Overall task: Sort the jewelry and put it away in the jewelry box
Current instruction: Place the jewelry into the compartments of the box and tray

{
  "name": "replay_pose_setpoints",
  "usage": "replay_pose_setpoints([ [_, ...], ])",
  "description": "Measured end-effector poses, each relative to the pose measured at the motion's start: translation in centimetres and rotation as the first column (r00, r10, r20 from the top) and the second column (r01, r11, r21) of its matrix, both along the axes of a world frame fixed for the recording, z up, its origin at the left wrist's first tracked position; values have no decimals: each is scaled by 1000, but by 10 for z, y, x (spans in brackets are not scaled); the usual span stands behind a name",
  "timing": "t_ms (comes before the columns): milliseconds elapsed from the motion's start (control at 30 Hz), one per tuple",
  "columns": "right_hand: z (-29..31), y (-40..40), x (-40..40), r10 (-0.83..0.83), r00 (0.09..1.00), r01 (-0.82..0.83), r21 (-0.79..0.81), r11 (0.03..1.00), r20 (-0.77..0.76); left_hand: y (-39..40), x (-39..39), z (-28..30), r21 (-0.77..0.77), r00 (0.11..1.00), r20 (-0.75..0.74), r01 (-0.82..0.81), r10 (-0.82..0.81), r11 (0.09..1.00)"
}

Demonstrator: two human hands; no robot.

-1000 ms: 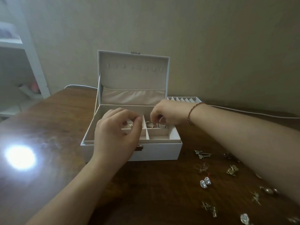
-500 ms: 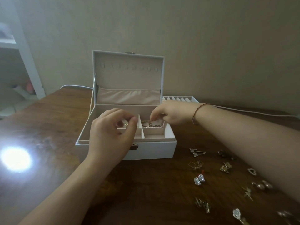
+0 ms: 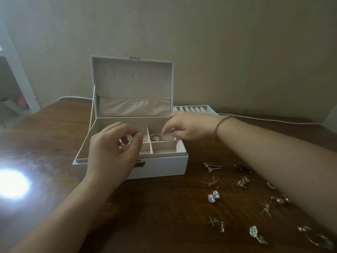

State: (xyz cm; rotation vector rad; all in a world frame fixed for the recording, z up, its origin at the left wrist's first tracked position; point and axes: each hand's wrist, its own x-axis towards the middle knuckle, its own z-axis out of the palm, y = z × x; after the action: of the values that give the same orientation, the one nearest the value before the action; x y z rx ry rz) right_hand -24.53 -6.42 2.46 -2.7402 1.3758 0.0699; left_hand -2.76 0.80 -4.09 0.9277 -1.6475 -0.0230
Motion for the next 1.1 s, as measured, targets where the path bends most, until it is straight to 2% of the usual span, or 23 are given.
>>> replay_pose_setpoints([
  [67,4,11,-20,19,965,8,-101,995,263,1,0,1,-4,1000,-3,7,-7,1000],
  [133,3,26,-45,-13,930,92,-199,976,367,1,0,1,-8,1000,-17,12,-12,1000],
  [200,-6,43,-69,-137,951,194,-193,962,276,1,1,2,-8,999,-44,15,-15,1000],
  [300,-23,67,-92,-312,948,316,-46,948,67,2,0,4,-7,998,-62,19,-20,1000],
  [400,-34,80,-95,-353,935,354,46,934,-24,4,-2,3,6,998,-61,28,-27,1000],
  [600,-55,83,-88,-389,918,395,-77,916,74,5,-2,3,-6,996,-73,43,-43,999],
  [700,-58,86,-85,-394,916,399,-69,914,76,5,-2,2,-7,997,-66,46,-46,999],
  [1000,-60,95,-72,-331,940,312,-176,934,-89,4,2,5,-57,996,-79,47,-51,997],
  [1100,-60,96,-70,-314,940,287,-188,939,-133,-1,16,10,-66,979,-202,-36,22,997],
])
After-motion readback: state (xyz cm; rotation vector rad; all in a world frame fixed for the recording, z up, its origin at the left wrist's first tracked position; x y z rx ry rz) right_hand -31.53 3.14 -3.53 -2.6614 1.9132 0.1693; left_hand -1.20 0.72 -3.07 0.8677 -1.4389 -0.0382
